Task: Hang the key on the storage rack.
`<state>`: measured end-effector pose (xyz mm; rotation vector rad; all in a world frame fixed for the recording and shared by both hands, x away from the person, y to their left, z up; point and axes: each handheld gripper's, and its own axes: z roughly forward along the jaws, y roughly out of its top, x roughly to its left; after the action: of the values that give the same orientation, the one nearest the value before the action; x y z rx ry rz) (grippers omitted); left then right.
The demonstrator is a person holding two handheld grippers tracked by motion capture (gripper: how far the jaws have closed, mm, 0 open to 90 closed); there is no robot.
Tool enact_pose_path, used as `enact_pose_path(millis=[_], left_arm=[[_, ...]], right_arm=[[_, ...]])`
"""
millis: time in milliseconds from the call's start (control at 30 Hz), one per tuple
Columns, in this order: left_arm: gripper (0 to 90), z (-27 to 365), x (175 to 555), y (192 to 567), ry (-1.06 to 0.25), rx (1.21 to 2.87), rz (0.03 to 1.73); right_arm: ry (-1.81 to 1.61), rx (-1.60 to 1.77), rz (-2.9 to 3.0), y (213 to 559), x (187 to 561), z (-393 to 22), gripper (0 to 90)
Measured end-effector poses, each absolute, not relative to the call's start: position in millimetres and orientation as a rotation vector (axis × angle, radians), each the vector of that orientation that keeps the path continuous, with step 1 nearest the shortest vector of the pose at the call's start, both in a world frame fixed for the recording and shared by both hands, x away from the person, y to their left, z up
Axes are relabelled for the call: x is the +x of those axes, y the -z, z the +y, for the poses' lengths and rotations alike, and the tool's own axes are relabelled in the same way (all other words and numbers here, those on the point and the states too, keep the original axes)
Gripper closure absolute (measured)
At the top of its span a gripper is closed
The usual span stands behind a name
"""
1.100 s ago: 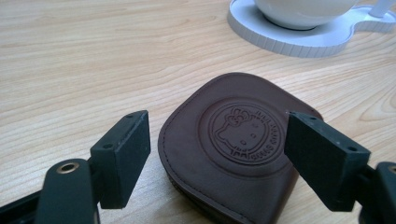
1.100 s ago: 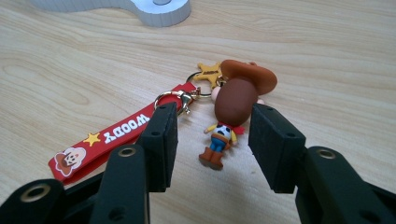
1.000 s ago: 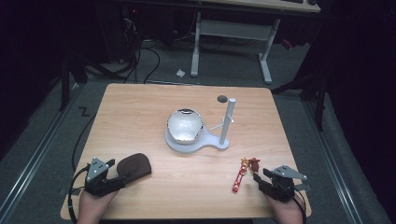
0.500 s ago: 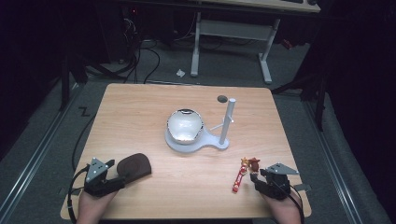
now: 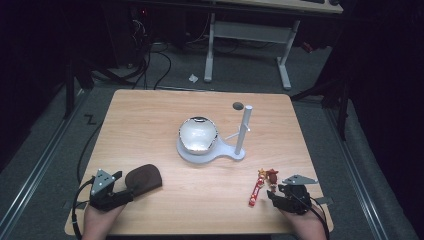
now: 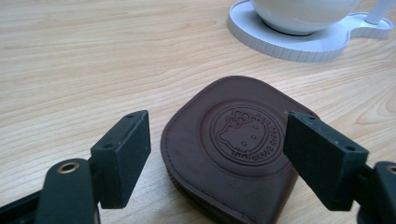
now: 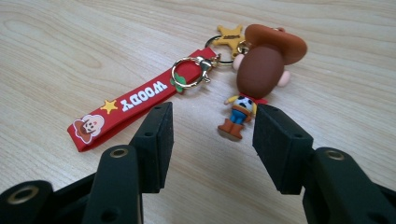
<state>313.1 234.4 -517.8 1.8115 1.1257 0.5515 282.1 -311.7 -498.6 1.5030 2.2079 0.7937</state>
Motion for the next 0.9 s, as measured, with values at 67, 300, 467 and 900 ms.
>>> enact_pose_path(millis=[67,300,467,900], left_arm=[[23.2,234,315,517,-0.569,1.821,1.116],[23.2,241,314,520,-0.527,1.793,1.133],[23.1,243,318,519,-0.529,1.786,1.126],[23.1,232,316,519,-0.527,1.815,1.096]], right_arm=[[-0.760,1.513,2.238,501,287,-309,47.9],[-0.686,1.534,2.266,486,298,-300,46.7],[-0.634,1.519,2.270,477,299,-301,46.4],[-0.587,1.499,2.329,473,302,-308,46.0]])
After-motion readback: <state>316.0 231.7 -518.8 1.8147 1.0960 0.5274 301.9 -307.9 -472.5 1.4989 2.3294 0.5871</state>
